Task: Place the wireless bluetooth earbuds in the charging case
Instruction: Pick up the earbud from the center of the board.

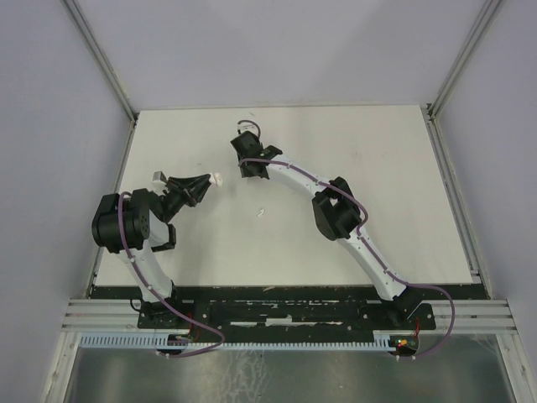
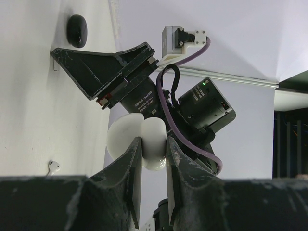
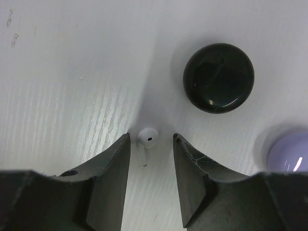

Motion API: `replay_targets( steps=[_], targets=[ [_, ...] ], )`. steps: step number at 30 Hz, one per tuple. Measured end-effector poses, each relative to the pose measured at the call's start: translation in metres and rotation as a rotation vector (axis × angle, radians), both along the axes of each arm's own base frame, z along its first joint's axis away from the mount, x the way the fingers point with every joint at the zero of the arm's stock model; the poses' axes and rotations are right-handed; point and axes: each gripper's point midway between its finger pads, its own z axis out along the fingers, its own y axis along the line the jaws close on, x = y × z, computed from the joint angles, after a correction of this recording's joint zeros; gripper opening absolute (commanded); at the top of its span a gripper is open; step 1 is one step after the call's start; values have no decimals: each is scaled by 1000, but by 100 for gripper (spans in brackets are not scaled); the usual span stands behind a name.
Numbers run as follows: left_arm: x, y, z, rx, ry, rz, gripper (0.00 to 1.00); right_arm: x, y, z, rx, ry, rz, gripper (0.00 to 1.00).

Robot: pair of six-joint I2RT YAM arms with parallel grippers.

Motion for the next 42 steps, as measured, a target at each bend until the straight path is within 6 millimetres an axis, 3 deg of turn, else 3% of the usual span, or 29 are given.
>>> replay_targets(
  steps=[28, 42],
  targets=[
    [0, 1, 0, 0, 0, 2, 3, 5, 1, -1, 21, 17, 6, 32],
    [0, 1, 0, 0, 0, 0, 3, 7, -4, -1, 59, -11, 12, 9]
  ],
)
